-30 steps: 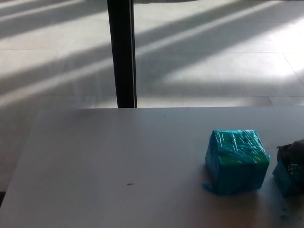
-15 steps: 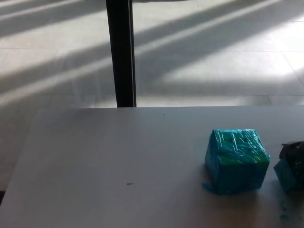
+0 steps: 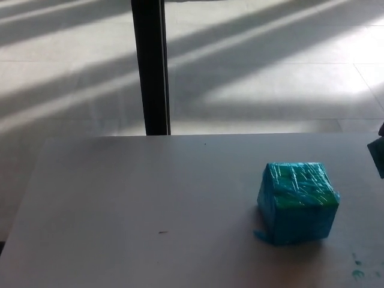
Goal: The robot uses its right hand to pick up the small cube kept on the middle on the desk and place it on the bigger cube kept next to it
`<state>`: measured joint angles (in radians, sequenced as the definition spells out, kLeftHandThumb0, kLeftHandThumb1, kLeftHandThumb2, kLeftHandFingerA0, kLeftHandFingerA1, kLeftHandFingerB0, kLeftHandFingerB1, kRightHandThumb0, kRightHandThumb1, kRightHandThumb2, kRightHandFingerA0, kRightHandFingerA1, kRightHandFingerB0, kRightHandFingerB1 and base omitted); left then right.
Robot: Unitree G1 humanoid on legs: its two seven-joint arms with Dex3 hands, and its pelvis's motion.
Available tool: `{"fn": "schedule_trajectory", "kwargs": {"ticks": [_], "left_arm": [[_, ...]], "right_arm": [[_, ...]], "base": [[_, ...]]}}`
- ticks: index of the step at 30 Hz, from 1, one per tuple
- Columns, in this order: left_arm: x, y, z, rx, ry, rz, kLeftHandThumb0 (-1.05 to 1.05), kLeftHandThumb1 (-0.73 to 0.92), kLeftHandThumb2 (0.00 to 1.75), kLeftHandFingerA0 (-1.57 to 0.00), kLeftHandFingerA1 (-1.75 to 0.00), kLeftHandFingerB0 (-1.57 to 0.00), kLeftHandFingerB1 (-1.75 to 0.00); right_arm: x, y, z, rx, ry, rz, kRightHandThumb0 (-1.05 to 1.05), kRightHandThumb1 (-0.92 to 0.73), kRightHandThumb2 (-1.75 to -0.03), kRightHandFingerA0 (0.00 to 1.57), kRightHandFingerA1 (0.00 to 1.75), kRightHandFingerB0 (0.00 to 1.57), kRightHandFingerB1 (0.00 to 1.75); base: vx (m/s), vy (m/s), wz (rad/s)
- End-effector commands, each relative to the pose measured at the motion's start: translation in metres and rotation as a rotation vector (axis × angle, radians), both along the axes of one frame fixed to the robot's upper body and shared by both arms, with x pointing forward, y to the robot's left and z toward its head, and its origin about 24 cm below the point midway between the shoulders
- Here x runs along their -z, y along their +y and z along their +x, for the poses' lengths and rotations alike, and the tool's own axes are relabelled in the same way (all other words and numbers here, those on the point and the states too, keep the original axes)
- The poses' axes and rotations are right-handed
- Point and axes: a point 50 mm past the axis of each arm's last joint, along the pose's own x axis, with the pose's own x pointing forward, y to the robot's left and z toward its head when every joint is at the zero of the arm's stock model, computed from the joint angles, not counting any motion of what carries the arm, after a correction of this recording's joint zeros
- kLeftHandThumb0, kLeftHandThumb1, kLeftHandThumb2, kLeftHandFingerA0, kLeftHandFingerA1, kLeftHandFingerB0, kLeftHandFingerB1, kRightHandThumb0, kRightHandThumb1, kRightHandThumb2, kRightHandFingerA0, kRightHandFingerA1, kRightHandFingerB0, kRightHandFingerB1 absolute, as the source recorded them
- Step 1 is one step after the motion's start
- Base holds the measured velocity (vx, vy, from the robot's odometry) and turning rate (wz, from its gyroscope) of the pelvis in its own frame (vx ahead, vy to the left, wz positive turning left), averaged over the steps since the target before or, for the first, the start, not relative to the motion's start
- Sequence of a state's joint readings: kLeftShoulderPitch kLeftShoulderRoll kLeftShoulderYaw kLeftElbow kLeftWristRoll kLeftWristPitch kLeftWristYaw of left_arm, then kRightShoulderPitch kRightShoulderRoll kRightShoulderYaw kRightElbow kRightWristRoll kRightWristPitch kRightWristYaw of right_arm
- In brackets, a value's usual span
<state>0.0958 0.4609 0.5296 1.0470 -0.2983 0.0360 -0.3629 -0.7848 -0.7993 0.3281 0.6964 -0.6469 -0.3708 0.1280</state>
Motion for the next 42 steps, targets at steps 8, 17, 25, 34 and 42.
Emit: {"fn": "schedule_trajectory", "kwargs": {"ticks": [8,17,25,34,42], "left_arm": [[-0.006,0.007,-0.004,0.015,0.018,0.033,-0.67,0.7,0.61,-0.47,-0.5,-0.46,-0.39],[-0.004,0.006,-0.003,0.013,0.021,0.034,-0.68,0.71,0.61,-0.49,-0.51,-0.47,-0.39],[-0.004,0.005,-0.002,0.008,0.013,0.02,-0.67,0.7,0.61,-0.47,-0.52,-0.46,-0.39],[-0.005,0.006,-0.002,0.004,0.008,0.016,-0.67,0.69,0.61,-0.47,-0.52,-0.46,-0.39],[-0.007,0.007,-0.001,0.03,0.013,0.026,-0.68,0.69,0.61,-0.45,-0.52,-0.43,-0.39]], "right_arm": [[-0.035,0.031,0.004,-0.136,0.062,0.143,-0.21,-0.65,-0.86,0.81,1.63,0.77,1.3],[-0.024,0.071,-0.008,-0.272,0.182,0.093,-0.17,-0.69,-0.82,0.95,1.66,0.71,1.38],[-0.026,0.096,-0.012,-0.333,0.205,0.068,-0.27,-0.69,-0.65,0.81,1.66,0.78,1.02],[-0.011,0.104,-0.012,-0.347,0.265,0.015,-0.24,-0.64,-0.67,0.84,1.66,0.83,1.03],[0.007,0.106,-0.012,-0.363,0.275,-0.071,-0.24,-0.66,-0.71,0.8,1.66,0.76,1.25]], "base": [[0.0,0.0,0.0],[0.0,0.0,0.0],[0.0,0.0,0.0],[0.0,0.0,0.0],[0.0,0.0,0.0]]}}
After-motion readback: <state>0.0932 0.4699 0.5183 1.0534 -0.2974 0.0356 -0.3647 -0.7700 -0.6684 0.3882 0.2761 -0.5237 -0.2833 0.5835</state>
